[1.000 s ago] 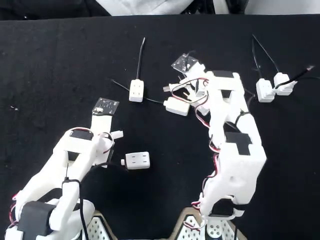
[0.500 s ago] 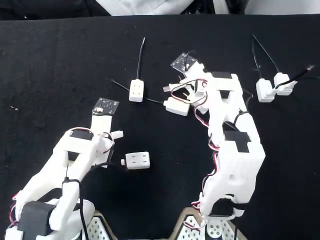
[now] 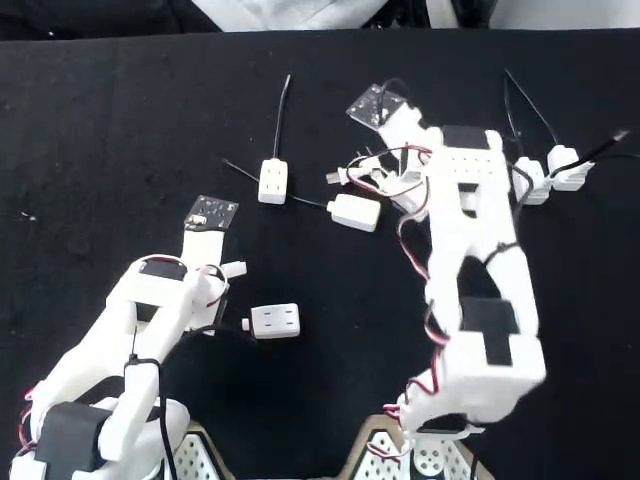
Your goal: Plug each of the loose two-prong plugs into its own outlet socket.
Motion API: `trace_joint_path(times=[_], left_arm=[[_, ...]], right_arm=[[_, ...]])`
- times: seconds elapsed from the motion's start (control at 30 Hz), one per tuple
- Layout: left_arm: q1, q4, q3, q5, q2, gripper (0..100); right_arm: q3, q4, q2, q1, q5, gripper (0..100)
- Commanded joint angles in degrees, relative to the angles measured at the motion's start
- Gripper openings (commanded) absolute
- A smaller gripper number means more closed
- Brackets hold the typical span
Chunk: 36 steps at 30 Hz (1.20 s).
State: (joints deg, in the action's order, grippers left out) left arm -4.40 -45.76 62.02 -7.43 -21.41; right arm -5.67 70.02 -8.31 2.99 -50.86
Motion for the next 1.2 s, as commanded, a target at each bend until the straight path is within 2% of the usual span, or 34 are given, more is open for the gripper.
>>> trace_joint_path(times=[0.0,0.07,0.27,0.6,0.77,0.8,1.03,1.17], left_arm=[[1.1,1.58,-1.27,0.18,1.49,3],[1.1,1.58,-1.27,0.18,1.49,3],[1.1,1.58,-1.27,0.18,1.49,3],[1.01,1.58,-1.27,0.18,1.58,3],[1.01,1.58,-1.27,0.18,1.58,3],[1.01,1.58,-1.27,0.18,1.58,3],[1.01,1.58,-1.27,0.18,1.58,3],[1.01,1.58,-1.27,0.18,1.58,3]], right_arm=[[-5.14,3.43,8.22,0.18,-0.62,1.1],[-11.3,3.43,12.0,-1.05,-0.79,1.1],[-35.12,0.97,28.26,-4.84,-9.85,1.1],[-67.03,-17.49,52.26,-6.95,-10.02,3.3],[-70.29,-16.26,55.43,-6.86,-10.11,23.8],[-70.2,-16.35,55.43,-6.86,-10.2,25.0],[-67.56,-15.91,55.08,-6.77,-14.51,14.8],[-67.47,-16.0,54.64,-6.07,-16.97,13.7]])
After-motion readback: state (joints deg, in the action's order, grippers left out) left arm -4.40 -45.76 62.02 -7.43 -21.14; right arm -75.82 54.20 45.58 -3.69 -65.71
